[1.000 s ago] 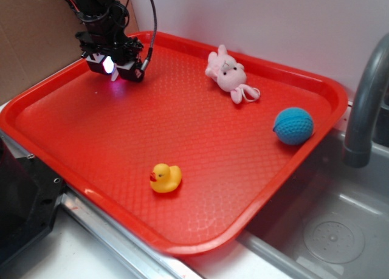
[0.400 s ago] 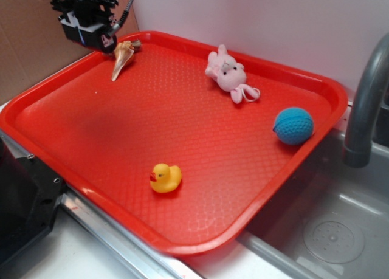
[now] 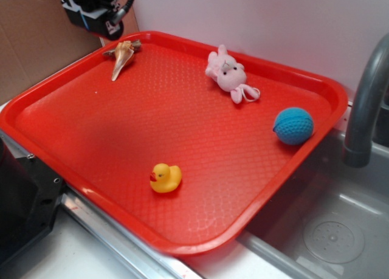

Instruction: Grab the shell.

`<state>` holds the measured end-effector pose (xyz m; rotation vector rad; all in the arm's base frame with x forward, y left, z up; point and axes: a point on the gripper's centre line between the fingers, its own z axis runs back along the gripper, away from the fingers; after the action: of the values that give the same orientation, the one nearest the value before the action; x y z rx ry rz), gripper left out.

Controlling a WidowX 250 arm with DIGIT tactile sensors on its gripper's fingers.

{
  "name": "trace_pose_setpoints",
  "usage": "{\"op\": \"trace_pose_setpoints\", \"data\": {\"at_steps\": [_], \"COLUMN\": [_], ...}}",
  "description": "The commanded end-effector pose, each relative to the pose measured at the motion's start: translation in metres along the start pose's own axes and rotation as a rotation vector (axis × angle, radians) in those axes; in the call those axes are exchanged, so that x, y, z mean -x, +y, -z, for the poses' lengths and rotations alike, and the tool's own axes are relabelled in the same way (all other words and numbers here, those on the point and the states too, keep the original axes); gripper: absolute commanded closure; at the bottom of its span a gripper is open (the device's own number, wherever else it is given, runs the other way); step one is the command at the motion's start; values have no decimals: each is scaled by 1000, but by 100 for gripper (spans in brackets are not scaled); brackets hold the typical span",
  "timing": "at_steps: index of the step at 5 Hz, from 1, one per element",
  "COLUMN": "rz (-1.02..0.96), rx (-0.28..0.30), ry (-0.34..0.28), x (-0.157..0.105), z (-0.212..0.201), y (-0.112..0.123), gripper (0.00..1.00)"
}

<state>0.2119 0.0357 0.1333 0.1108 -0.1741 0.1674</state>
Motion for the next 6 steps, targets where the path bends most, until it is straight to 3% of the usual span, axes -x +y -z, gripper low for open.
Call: {"op": "trace_pose_setpoints", "data": {"at_steps": [1, 2, 4, 5, 6], "rz": [-165, -205, -373, -406, -409], "rx": [-61, -126, -169, -138, -69], "ry": [-139, -158, -188, -218, -231], "x": [-42, -58, -64, -70, -75], "z": [34, 62, 89, 95, 99], "y": [59, 75, 99, 99, 98], "gripper": [0, 0, 0, 0, 0]}}
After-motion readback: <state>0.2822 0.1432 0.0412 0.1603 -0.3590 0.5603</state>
